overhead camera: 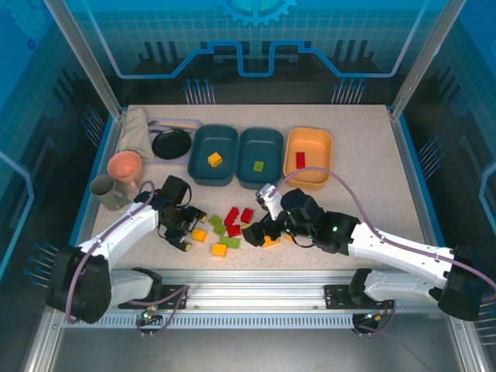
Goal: Sort the legos into containers by color
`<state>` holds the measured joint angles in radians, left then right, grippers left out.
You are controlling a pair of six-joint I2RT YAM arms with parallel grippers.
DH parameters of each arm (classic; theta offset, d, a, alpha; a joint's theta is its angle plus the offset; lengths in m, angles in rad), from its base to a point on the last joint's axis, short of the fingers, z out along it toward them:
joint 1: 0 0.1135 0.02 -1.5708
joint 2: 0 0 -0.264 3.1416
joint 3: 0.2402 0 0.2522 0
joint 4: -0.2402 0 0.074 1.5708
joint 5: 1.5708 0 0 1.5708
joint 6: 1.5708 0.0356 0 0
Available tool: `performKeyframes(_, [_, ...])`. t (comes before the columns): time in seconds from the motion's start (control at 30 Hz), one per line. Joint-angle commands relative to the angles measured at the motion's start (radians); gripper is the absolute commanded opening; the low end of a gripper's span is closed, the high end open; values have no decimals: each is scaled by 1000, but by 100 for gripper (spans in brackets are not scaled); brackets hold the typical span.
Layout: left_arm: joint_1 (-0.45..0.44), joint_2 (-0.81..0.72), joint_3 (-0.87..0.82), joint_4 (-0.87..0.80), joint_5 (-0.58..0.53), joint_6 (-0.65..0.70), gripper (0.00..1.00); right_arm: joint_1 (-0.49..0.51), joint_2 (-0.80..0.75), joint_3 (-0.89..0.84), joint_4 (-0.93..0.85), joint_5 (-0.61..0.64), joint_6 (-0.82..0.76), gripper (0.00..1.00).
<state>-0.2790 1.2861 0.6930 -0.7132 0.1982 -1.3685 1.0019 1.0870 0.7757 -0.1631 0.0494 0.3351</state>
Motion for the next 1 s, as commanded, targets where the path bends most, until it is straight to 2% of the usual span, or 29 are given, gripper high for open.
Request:
performKeyframes(0.0, [-12,62,1,53,-11,-47,71,14,13,19,9,-22,-13,100])
performKeyframes(0.17, [-19,100,-6,83,-41,-52,56,5,14,19,0,-25,-27,100])
performKeyframes(0.3, [-20,116,-3,90,-51,-41,38,-9,21,19,-1,-29,-13,100])
performKeyframes(0.43, [-22,109,11,71,-67,-16,29,-29,21,23,-4,-31,-2,99])
performKeyframes(0.57, [-23,61,105,-31,-137,47,28,-57,7,34,-6,-16,18,99])
performKeyframes(0.7, [-23,59,296,-146,-218,163,28,-90,-11,64,8,25,28,99])
performKeyframes(0.87, [-14,217,571,-236,-268,326,28,-154,7,106,62,51,65,99])
performKeyframes(0.97, [8,342,708,-253,-260,376,28,-198,37,164,89,53,95,100])
